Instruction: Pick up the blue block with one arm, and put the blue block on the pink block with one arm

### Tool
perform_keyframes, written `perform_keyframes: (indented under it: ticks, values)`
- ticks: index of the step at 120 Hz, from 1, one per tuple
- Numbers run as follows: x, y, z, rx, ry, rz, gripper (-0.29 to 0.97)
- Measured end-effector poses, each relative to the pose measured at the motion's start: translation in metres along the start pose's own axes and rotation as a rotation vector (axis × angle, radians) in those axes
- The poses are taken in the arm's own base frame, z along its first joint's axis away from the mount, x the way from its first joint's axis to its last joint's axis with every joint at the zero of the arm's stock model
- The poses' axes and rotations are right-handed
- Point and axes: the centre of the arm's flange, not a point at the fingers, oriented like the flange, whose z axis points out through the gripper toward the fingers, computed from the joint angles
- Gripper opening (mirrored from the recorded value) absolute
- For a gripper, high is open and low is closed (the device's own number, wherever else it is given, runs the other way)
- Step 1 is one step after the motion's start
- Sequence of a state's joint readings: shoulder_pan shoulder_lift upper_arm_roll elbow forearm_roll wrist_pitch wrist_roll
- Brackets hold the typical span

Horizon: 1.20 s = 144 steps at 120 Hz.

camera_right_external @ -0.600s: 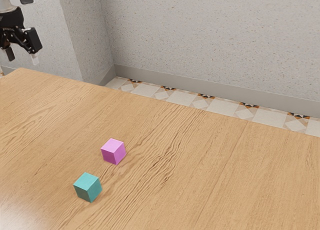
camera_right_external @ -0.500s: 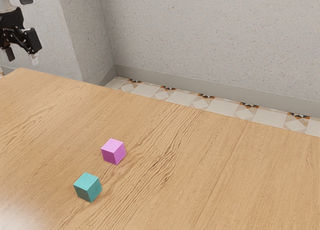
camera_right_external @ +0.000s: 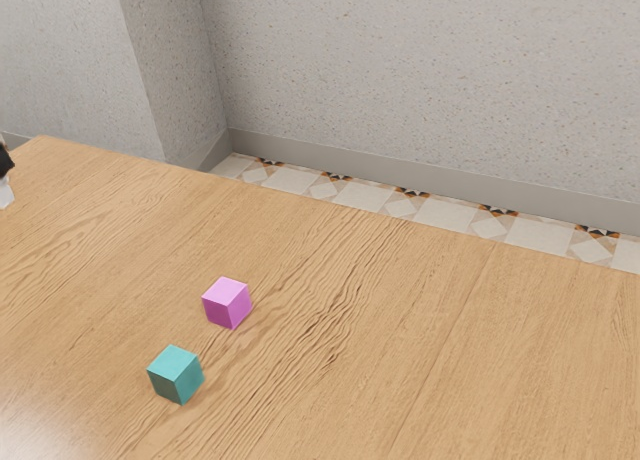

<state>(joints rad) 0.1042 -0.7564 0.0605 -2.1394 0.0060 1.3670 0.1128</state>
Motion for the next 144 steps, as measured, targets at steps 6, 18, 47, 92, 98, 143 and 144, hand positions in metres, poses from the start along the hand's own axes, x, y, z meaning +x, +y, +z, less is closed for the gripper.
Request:
perform_keyframes:
  ticks: [6, 18, 47, 92, 98, 143, 144]
  values:
    - [0.01, 0.012, 0.073, 0.029, -0.085, 0.006, 0.68]
    - [0.026, 0.02, 0.135, 0.066, -0.106, 0.002, 0.68]
    - [0.062, 0.069, 0.174, 0.164, -0.044, 0.056, 0.68]
    - [0.141, 0.063, 0.321, -0.005, -0.025, -0.041, 0.68]
    - [0.143, 0.054, 0.315, -0.003, 0.013, -0.062, 0.68]
    - [0.141, 0.034, 0.35, 0.0, 0.039, -0.086, 0.67]
    - [0.141, 0.034, 0.351, -0.001, 0.04, -0.086, 0.67]
